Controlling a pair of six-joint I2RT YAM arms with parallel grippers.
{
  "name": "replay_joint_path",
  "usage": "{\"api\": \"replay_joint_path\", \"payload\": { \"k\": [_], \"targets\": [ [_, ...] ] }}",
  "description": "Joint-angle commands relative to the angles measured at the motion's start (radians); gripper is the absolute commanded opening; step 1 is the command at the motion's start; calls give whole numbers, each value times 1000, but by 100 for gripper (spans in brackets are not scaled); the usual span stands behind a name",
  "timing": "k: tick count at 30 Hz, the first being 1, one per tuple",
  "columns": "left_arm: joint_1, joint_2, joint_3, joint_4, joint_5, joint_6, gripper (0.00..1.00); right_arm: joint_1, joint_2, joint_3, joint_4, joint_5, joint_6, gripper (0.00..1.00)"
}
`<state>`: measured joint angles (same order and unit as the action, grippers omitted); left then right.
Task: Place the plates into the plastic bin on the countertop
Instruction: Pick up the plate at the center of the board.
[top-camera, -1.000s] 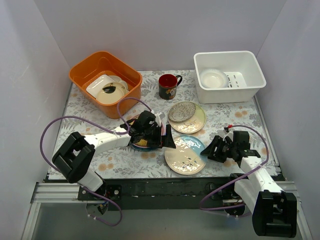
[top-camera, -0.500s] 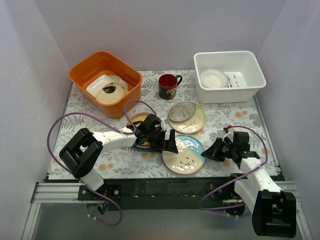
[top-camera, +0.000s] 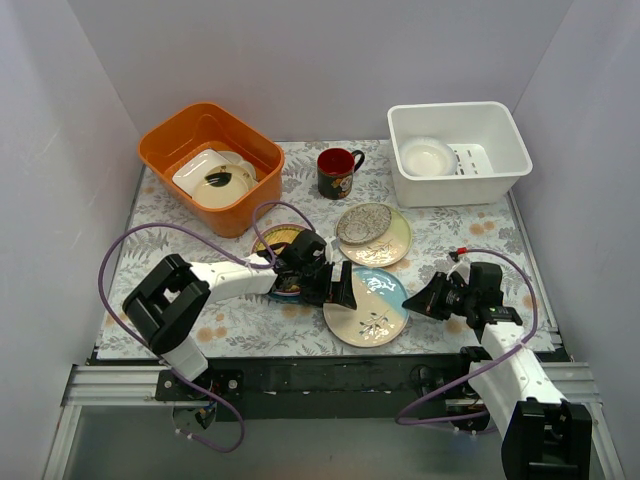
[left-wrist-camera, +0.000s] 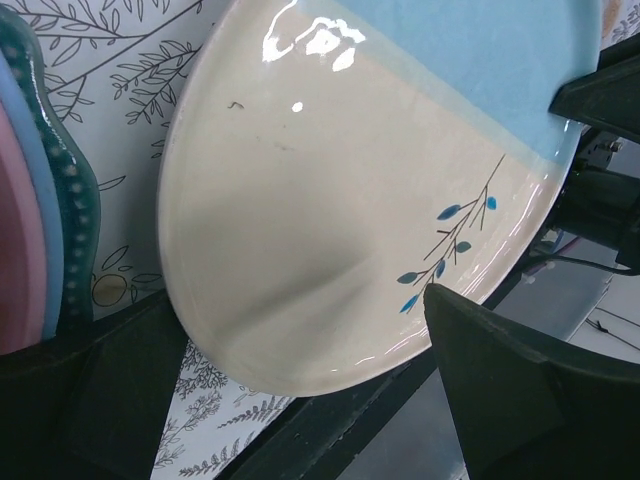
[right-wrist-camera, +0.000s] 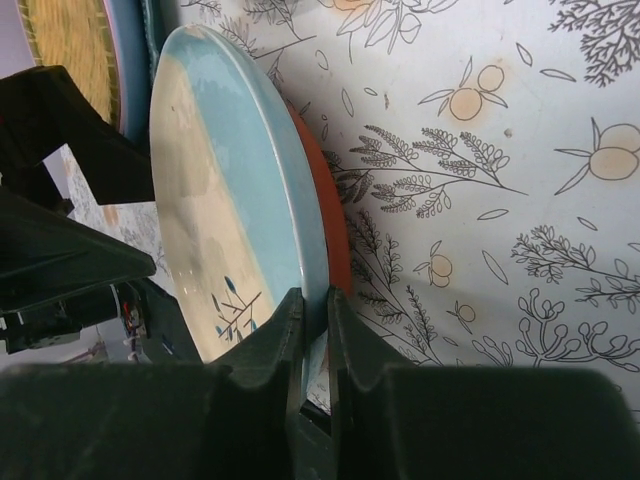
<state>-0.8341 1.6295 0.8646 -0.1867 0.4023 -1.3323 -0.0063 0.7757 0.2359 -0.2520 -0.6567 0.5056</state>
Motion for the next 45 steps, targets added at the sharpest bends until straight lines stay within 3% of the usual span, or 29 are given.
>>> {"api": "replay_joint_path", "payload": {
  "k": [1, 8, 16, 20, 22, 30, 38, 41, 45],
  "targets": [
    [-23, 9, 37, 24, 18, -10, 98, 5, -42, 31, 102, -127, 45, 5],
    [-36, 6, 43, 33, 20, -16, 98, 5, -62, 42, 91, -132, 42, 14],
    [-40, -49, 42, 53, 39, -37, 90, 5, -67, 49, 48, -118, 14, 22],
    [-42, -97, 48, 53, 43, -45, 90, 5, -58, 25, 56, -132, 19, 42],
    [-40, -105, 51, 53, 43, -45, 90, 5, -47, 19, 59, -142, 20, 46],
    [-45, -77, 51, 58, 49, -51, 91, 5, -98, 46, 37, -156, 22, 45],
    [-49, -57, 59, 72, 50, -53, 91, 5, -102, -89, 364, -337, 187, 34],
    [-49, -48, 63, 72, 50, -51, 91, 5, -81, -115, 460, -391, 226, 39],
    [-48, -37, 73, 72, 55, -53, 91, 5, -43, -90, 448, -432, 186, 47]
  ]
}}
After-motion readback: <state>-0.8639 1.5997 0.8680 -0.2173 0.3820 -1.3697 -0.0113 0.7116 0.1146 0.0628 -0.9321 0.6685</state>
